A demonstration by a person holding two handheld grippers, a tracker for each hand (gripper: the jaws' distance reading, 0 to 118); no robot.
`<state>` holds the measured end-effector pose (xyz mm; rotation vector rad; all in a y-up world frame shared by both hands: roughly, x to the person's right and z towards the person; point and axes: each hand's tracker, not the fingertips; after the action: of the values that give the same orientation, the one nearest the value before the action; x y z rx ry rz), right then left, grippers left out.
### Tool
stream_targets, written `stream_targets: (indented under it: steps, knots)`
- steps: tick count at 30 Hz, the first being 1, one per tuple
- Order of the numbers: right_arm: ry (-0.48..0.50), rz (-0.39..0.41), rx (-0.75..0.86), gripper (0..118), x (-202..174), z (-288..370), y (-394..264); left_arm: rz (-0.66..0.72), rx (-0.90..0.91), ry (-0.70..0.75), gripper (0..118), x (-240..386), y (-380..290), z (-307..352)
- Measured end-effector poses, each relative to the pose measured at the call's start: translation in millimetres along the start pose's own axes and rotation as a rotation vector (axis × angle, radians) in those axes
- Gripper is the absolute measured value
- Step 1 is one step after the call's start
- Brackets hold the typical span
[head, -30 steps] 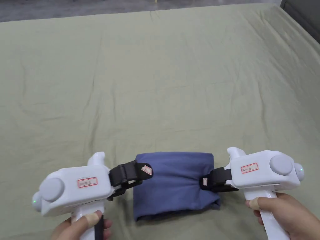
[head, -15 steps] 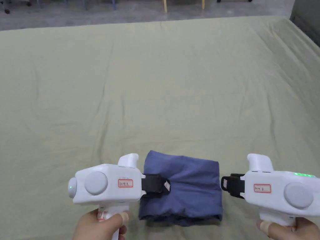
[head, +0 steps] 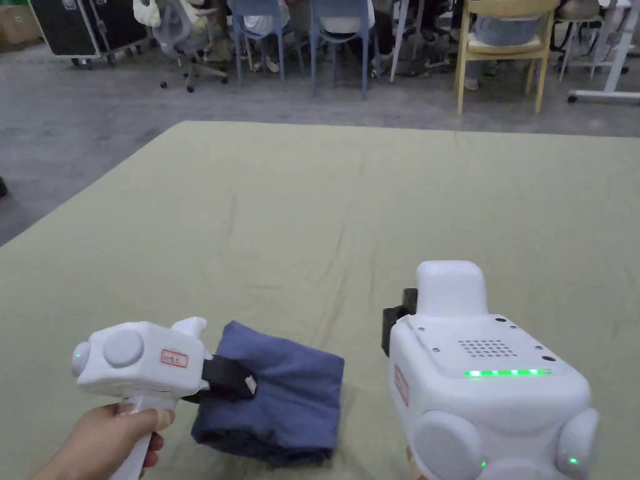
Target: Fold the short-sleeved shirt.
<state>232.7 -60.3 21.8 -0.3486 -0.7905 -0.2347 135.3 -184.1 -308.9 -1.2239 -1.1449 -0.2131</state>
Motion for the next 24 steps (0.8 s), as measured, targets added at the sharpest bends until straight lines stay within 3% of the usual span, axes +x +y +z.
stream_targets:
  steps: [7,10,14,21,24]
  knots:
    - [0.245,0.059,0.006,2,-96.8,24.2,6.5,0.227,0.088,0.079,44,-122.8,-11.2,64.1]
    - [0.275,0.121,0.02,2,-114.2,37.8,-0.5,0.214,0.069,0.135,44,-156.1,-10.0,77.3]
    - [0.289,0.143,-0.007,2,-119.1,42.6,-7.1,0.249,0.035,0.192,44,-185.9,-1.0,82.8]
    - [0.249,0.164,-0.003,2,-131.0,36.6,-8.0,0.069,-0.074,0.288,44,-182.1,15.4,62.7]
    - [0.24,0.17,0.013,2,-138.8,38.9,-8.1,0.059,-0.097,0.31,44,-184.0,23.3,56.8]
